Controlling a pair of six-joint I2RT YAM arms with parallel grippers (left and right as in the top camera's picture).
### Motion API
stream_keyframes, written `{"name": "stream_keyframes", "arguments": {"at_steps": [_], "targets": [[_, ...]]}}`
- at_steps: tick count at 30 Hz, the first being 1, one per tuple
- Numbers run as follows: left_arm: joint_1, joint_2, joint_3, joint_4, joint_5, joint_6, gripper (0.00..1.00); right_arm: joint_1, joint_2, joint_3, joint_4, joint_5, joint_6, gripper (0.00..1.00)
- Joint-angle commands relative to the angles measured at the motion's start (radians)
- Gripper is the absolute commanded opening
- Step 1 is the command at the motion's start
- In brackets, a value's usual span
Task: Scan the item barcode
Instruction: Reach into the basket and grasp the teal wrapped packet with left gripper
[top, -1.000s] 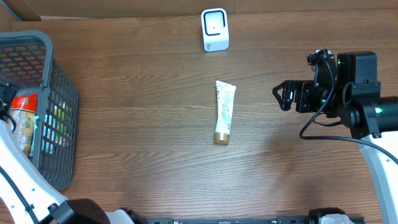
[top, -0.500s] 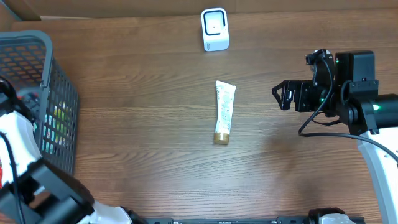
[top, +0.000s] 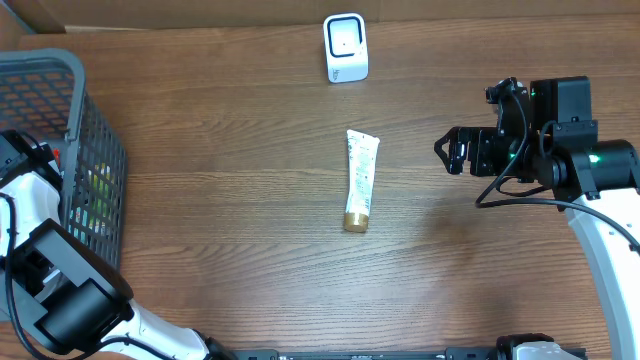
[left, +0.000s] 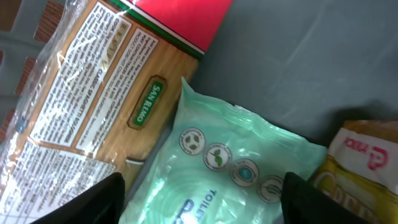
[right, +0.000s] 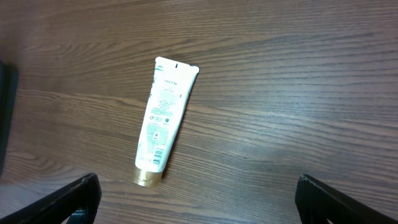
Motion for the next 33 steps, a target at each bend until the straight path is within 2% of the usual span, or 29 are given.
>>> {"name": "stream_keyframes", "arguments": {"at_steps": [1, 8, 10, 13, 17, 18, 19, 20, 21, 27, 30, 33], "targets": [[0.013, 0.060, -0.013, -0.013, -0.021, 0.056, 0.73, 0.004, -0.002, 0.023, 0.003, -0.002, -0.005, 1.00], [0.013, 0.134, -0.013, -0.061, -0.016, 0.053, 0.74, 0.004, -0.002, 0.023, 0.003, -0.002, -0.005, 1.00], [0.012, 0.148, -0.013, -0.069, -0.014, 0.047, 0.69, 0.004, -0.002, 0.023, 0.005, -0.002, -0.005, 1.00], [0.010, 0.165, -0.013, -0.080, -0.010, 0.038, 0.57, 0.004, -0.002, 0.023, 0.008, -0.002, -0.005, 1.00], [0.010, 0.172, -0.013, -0.097, -0.009, 0.020, 0.54, 0.004, -0.002, 0.022, 0.006, -0.002, -0.005, 1.00], [0.010, 0.173, -0.013, -0.100, -0.009, 0.016, 0.50, 0.004, -0.002, 0.023, 0.005, -0.002, -0.005, 1.00], [0.010, 0.174, -0.013, -0.104, -0.010, 0.009, 0.40, 0.004, -0.002, 0.023, 0.005, -0.002, -0.005, 1.00], [0.010, 0.174, -0.013, -0.107, -0.010, -0.004, 0.17, 0.004, -0.002, 0.023, 0.005, -0.002, -0.005, 1.00], [0.010, 0.174, -0.013, -0.107, -0.010, -0.013, 0.04, 0.004, -0.002, 0.023, 0.005, -0.002, -0.005, 1.00], [0.004, 0.153, 0.015, -0.143, -0.011, -0.037, 0.04, 0.004, -0.002, 0.022, 0.006, -0.002, -0.005, 1.00], [-0.006, 0.117, 0.105, -0.211, -0.011, -0.042, 0.04, 0.004, -0.002, 0.023, 0.013, -0.002, -0.005, 1.00], [-0.026, 0.053, 0.277, -0.303, -0.013, -0.105, 0.04, 0.004, -0.002, 0.023, 0.016, -0.002, -0.005, 1.00]]}}
